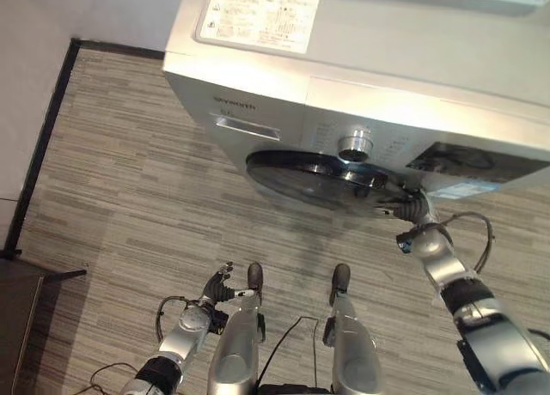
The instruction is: Grab the laundry basket,head to the washer,open it,put in the laundry and shut it.
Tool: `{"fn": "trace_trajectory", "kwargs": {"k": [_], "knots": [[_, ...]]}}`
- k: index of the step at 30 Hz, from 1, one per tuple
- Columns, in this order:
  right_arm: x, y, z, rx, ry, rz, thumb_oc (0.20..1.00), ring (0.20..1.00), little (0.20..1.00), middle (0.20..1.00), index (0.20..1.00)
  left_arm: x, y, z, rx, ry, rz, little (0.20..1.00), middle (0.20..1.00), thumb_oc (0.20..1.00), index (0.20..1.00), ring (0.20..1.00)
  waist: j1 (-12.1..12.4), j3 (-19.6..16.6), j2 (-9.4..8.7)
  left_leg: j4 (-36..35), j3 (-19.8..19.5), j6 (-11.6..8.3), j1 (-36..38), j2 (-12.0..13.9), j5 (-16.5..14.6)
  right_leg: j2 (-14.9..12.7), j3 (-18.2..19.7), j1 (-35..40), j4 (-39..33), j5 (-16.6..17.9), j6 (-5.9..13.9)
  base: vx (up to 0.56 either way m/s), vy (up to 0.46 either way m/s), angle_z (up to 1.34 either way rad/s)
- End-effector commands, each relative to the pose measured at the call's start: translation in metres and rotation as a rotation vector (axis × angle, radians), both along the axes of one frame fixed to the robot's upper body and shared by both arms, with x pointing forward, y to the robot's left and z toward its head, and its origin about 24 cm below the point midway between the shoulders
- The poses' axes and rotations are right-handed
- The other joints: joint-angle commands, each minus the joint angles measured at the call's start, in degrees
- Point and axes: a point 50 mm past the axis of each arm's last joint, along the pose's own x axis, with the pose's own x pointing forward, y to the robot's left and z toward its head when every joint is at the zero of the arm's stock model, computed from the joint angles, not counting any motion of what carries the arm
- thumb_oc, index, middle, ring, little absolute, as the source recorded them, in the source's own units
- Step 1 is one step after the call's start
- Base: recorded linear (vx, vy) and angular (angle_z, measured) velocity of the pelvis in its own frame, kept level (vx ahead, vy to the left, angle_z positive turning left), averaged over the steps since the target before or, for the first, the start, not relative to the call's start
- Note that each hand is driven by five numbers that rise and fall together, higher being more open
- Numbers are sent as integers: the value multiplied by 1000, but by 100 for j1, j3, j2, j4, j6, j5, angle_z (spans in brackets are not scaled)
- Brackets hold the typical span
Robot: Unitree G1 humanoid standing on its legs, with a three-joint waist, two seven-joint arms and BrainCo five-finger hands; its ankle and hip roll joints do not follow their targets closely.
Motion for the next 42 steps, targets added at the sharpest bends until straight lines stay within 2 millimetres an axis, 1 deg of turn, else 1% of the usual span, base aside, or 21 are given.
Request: {"fn": "trace_trajectory", "kwargs": {"k": [1,4,8,9,10,12,13,17,19,20,21,23,26,30,31,32,33,34,35,38,42], "knots": [[27,33,31,36,-47,153,1000,1000,1000,1000,1000,-3,-10,3,-9,-26,-79,1000,1000,1000,1000,1000,364,-220,-153,571,-10,265,-264,-243,-626,-476,81,-467,678,-470,189,0,0,0],[31,32,28,57,3,143,1000,1000,1000,1000,1000,1,-11,9,-9,-53,-99,1000,1000,1000,1000,1000,417,-104,-137,598,-46,238,-354,-234,-597,-468,56,-552,760,-497,180,-3,-13,1],[38,30,36,30,30,136,1000,1000,1000,1000,1000,4,-12,12,-6,-71,-103,1000,1000,1000,1000,1000,482,9,-124,575,-85,187,-430,-198,-547,-424,15,-630,821,-556,164,3,-18,1],[40,34,38,44,23,140,887,887,887,887,887,7,-12,13,2,-76,-99,1000,1000,1000,1000,1000,497,36,-142,521,-92,173,-435,-176,-509,-397,13,-633,802,-572,157,16,-33,4],[40,34,38,44,22,140,865,865,865,865,865,7,-12,14,2,-77,-99,1000,1000,1000,1000,1000,492,27,-150,511,-93,177,-453,-186,-486,-405,12,-648,790,-552,158,9,-18,3],[40,38,37,56,19,150,896,896,896,896,896,8,-12,13,4,-76,-94,1000,1000,1000,1000,1000,492,47,-155,501,-86,169,-424,-165,-499,-387,4,-623,793,-578,155,0,0,0],[37,53,26,116,29,191,1000,1000,1000,1000,1000,9,-13,12,6,-71,-81,1000,1000,1000,1000,1000,458,27,-214,468,-67,171,-402,-148,-482,-361,5,-604,756,-576,145,0,0,0],[14,93,-13,198,92,310,1000,1000,1000,1000,1000,9,-17,8,16,-54,-75,1000,1000,1000,1000,1000,392,-114,-367,424,-46,183,-236,-72,-550,-301,-6,-476,716,-602,131,26,-4,-3],[-15,114,-50,286,181,373,1000,1000,1000,1000,1000,8,-21,7,40,-53,-107,1000,1000,1000,1000,1000,354,-283,-503,427,-38,188,-4,-3,-685,-250,-43,-260,705,-664,139,74,-14,-6],[-15,114,-50,286,181,373,1000,1000,1000,1000,1000,7,-21,7,40,-53,-107,1000,1000,1000,1000,1000,350,-294,-511,417,-40,192,-20,-14,-662,-260,-44,-273,693,-646,140,96,-14,-5],[-33,115,-68,337,229,369,1000,1000,1000,1000,1000,6,-19,6,54,-48,-111,1000,1000,1000,1000,1000,320,-396,-597,431,-32,196,180,31,-768,-222,-79,-88,712,-710,146,49,-4,-2],[-33,115,-68,337,228,369,1000,1000,1000,1000,1000,6,-19,6,54,-48,-111,1000,1000,1000,1000,1000,313,-410,-609,419,-36,202,160,16,-741,-235,-82,-104,697,-690,148,28,-3,-3],[-70,127,-106,484,349,336,1000,1000,1000,1000,1000,8,-20,11,68,-70,-119,1000,1000,1000,1000,1000,256,-677,-791,430,-49,239,655,90,-956,-158,-115,322,738,-839,162,138,4,1],[-87,134,-120,571,388,315,1000,1000,1000,1000,1000,10,-18,19,90,-115,-119,1000,1000,1000,1000,1000,259,-780,-830,407,-110,224,843,111,-1004,-101,-69,532,714,-918,154,68,-12,-1],[-94,139,-128,576,422,318,1000,1000,1000,1000,1000,21,-14,40,172,-246,-134,1000,1000,1000,1000,1000,304,-861,-823,392,-158,204,894,111,-1022,-92,-81,642,665,-947,150,33,-29,10],[-94,139,-128,576,422,319,1000,1000,1000,1000,1000,20,-14,40,173,-246,-134,1000,1000,1000,1000,1000,297,-866,-828,389,-162,204,891,109,-1019,-94,-86,644,660,-945,151,46,-35,9],[-97,141,-131,574,436,314,1000,1000,1000,1000,1000,27,-10,58,231,-344,-140,1000,1000,1000,1000,1000,325,-900,-805,392,-170,190,947,121,-1064,-77,-98,709,652,-984,152,40,-27,10],[-103,140,-139,567,465,297,1000,1000,1000,1000,1000,37,1,93,323,-525,-124,1000,1000,1000,1000,1000,369,-962,-788,385,-210,179,957,96,-1047,-84,-120,754,636,-997,157,40,-28,9],[-103,141,-139,568,465,298,1000,1000,1000,1000,1000,36,2,93,325,-525,-123,1000,1000,1000,1000,1000,363,-961,-795,386,-211,178,959,96,-1049,-84,-121,757,638,-1000,157,26,-21,9],[-108,146,-148,582,517,283,1000,1000,1000,1000,1000,42,15,157,433,-803,-112,1000,1000,1000,1000,1000,457,-1032,-727,351,-221,155,1070,112,-1079,-81,-163,834,687,-1054,168,14,-16,6],[-106,167,-148,588,562,358,1000,1000,1000,1000,1000,36,12,220,471,-1066,-160,1000,1000,1000,1000,1000,543,-1234,-660,244,-198,135,1206,127,-1085,-76,-193,958,634,-1069,181,34,-11,6]]}}
